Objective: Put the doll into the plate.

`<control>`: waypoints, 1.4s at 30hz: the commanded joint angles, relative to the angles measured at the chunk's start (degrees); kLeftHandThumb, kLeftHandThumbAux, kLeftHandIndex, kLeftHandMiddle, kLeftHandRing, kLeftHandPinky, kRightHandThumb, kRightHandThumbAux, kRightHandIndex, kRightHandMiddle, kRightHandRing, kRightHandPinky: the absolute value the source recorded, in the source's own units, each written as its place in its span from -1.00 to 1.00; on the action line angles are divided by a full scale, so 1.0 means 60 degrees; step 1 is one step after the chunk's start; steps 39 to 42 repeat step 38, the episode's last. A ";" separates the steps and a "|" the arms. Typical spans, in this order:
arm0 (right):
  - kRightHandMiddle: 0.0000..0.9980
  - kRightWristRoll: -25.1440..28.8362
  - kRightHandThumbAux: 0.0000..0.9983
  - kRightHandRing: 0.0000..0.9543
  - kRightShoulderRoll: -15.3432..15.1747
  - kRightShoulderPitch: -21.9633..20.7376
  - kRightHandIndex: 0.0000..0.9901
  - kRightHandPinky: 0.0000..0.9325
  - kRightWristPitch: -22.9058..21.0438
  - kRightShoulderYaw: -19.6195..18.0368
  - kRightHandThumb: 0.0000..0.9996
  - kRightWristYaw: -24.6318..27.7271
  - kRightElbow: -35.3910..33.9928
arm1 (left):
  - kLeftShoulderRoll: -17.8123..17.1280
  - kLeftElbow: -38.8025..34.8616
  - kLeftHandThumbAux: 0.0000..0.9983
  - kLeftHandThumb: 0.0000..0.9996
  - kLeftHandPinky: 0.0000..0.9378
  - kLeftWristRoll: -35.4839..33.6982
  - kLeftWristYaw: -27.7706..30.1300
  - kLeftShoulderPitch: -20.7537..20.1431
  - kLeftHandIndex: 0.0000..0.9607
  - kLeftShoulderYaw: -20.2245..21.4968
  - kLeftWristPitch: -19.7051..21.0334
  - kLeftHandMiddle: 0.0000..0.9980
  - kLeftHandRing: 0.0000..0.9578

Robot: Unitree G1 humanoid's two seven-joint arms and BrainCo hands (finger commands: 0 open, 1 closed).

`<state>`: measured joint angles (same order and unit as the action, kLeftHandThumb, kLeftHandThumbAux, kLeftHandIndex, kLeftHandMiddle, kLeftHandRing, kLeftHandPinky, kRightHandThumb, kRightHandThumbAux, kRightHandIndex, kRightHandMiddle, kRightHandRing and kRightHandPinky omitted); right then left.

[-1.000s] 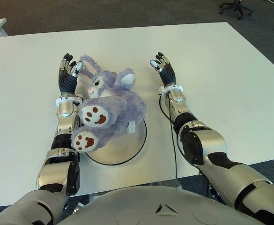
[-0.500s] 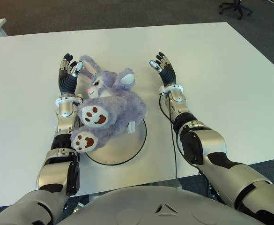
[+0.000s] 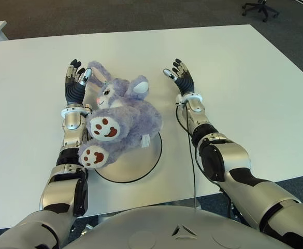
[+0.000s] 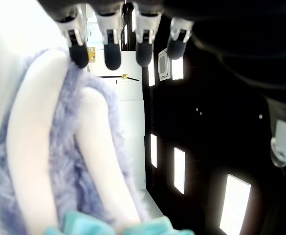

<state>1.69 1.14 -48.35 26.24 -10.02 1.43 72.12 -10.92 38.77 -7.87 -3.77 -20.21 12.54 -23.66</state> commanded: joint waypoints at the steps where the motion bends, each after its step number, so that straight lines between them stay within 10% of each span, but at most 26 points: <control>1: -0.97 -0.0050 0.40 -0.99 0.0090 0.0392 -1.00 -0.98 -0.0461 0.0002 -0.92 -0.0042 0.0376 | 0.0520 0.0997 -0.03 -1.00 -0.76 0.0231 0.0093 0.1541 -1.00 -0.0173 0.0243 -0.81 -0.79; 42: -0.70 0.0345 0.41 -0.66 0.0152 0.0387 -0.85 -0.60 -0.0323 -0.0544 -0.64 0.0377 0.0347 | 0.0515 0.1270 -0.01 -1.00 -0.75 0.0219 0.0143 0.1293 -1.00 -0.0138 0.0161 -0.81 -0.78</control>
